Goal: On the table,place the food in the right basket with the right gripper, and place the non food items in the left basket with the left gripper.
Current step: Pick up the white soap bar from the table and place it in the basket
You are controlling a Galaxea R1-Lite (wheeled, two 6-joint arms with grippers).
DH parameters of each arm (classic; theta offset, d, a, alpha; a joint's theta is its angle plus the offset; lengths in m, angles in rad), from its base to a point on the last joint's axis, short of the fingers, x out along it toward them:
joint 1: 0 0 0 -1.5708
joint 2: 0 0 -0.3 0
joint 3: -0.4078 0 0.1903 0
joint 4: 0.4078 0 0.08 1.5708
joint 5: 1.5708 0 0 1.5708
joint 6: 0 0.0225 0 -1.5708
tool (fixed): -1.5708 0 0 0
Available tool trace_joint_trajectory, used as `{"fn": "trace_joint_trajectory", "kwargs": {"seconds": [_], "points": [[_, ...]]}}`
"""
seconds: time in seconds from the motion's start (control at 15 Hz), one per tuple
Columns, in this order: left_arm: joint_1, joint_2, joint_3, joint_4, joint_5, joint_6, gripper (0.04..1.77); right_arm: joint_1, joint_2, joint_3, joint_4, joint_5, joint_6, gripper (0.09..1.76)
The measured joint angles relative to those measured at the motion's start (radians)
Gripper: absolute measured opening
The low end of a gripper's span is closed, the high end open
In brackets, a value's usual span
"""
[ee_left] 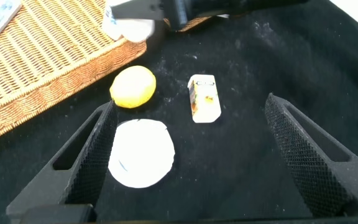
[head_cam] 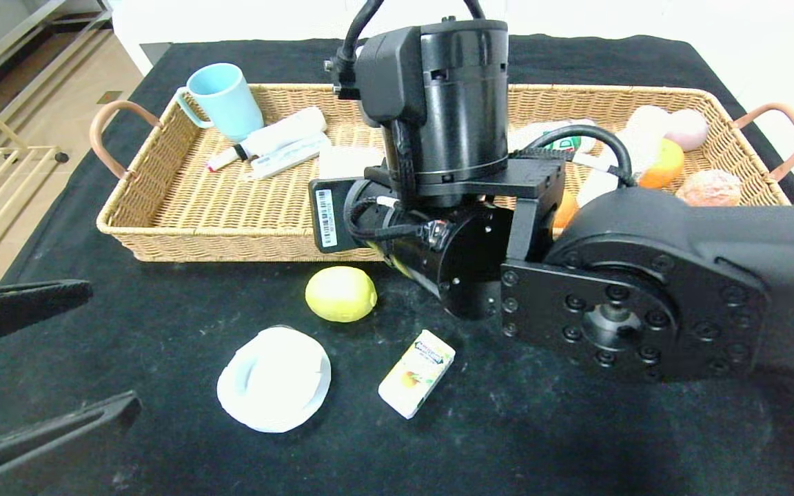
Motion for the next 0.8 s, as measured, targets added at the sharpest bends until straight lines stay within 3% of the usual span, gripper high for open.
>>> {"fn": "trace_joint_trajectory", "kwargs": {"seconds": [0.4, 0.8], "points": [[0.000, -0.001, 0.007, -0.001, -0.007, 0.004, 1.72, -0.033, 0.071, 0.052, -0.300, -0.010, -0.178, 1.05], [-0.001, -0.003, 0.012, -0.001, -0.010, 0.006, 1.72, -0.039, 0.116, 0.040, -0.380, -0.011, -0.213, 1.05]]}}
